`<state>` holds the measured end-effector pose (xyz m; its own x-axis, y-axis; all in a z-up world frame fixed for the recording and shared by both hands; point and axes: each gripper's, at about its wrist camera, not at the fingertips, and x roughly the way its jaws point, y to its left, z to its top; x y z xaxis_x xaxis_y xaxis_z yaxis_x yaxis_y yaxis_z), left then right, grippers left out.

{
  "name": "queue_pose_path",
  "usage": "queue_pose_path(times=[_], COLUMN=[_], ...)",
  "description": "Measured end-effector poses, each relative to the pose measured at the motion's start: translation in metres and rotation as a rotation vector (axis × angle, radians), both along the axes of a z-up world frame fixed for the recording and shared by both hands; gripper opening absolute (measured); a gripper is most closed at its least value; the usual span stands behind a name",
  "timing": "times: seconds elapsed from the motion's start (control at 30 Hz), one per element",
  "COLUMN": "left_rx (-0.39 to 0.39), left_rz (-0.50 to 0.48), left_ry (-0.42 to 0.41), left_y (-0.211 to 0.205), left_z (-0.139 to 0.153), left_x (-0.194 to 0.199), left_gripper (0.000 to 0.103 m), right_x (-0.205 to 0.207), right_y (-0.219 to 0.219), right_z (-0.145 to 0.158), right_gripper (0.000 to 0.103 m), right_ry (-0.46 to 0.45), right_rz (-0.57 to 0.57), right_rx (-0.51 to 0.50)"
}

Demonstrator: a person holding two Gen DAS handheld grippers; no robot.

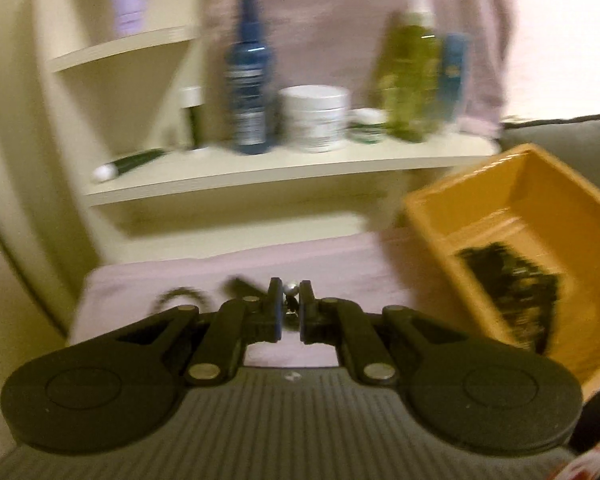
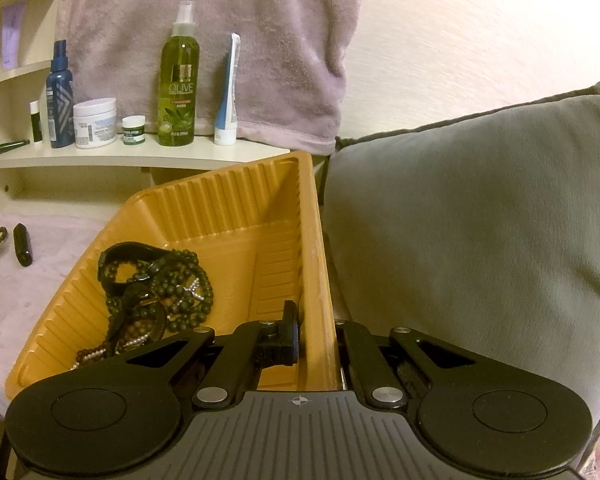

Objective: Organize jewelry
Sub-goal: 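Carry the bracelet over the tray with the left tool and open it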

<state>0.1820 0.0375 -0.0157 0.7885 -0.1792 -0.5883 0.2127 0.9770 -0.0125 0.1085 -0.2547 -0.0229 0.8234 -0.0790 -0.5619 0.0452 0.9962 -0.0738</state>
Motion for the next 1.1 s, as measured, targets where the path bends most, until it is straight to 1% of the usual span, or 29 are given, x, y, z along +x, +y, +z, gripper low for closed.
queue_pose_path(times=[0.2,0.33,0.47,0.63,0.87,0.9,0.93,0.97,1.0,1.1], left_rx=[-0.074,-0.099,-0.107,-0.09,-0.066,-0.06,-0.055,-0.052,-0.05,-0.046], left_rz=[-0.158,-0.253,-0.318,-0.351,-0.365,-0.361,-0.358,-0.356,-0.356,-0.343], left_ry=[0.009,0.026,0.045,0.063,0.085,0.084,0.083,0.077,0.07,0.062], left_y=[-0.055,-0.085,-0.104,-0.115,-0.12,-0.12,-0.12,-0.119,-0.118,-0.113], left_z=[0.011,0.011,0.008,0.001,-0.007,-0.007,-0.008,-0.008,-0.008,-0.008], left_x=[-0.006,-0.01,-0.014,-0.017,-0.015,-0.016,-0.017,-0.018,-0.019,-0.022], left_gripper=[0.006,0.006,0.007,0.006,0.007,0.01,0.018,0.022,0.023,0.023], right_x=[-0.001,-0.001,-0.001,-0.001,0.0,0.0,0.0,0.0,0.0,0.0], right_y=[0.002,0.002,0.002,0.001,0.0,0.0,0.0,0.0,0.0,0.0], right_z=[0.001,0.001,0.001,0.001,0.0,0.0,0.0,0.0,0.0,0.0], right_gripper=[0.003,0.003,0.003,0.003,0.003,0.003,0.003,0.003,0.003,0.003], right_ry=[-0.006,-0.009,-0.008,-0.008,-0.008,-0.007,-0.008,-0.008,-0.008,-0.008], right_rz=[0.0,0.0,-0.002,-0.005,-0.006,-0.005,-0.005,-0.005,-0.005,-0.005], right_rx=[0.006,0.01,0.013,0.019,0.024,0.024,0.024,0.024,0.024,0.023])
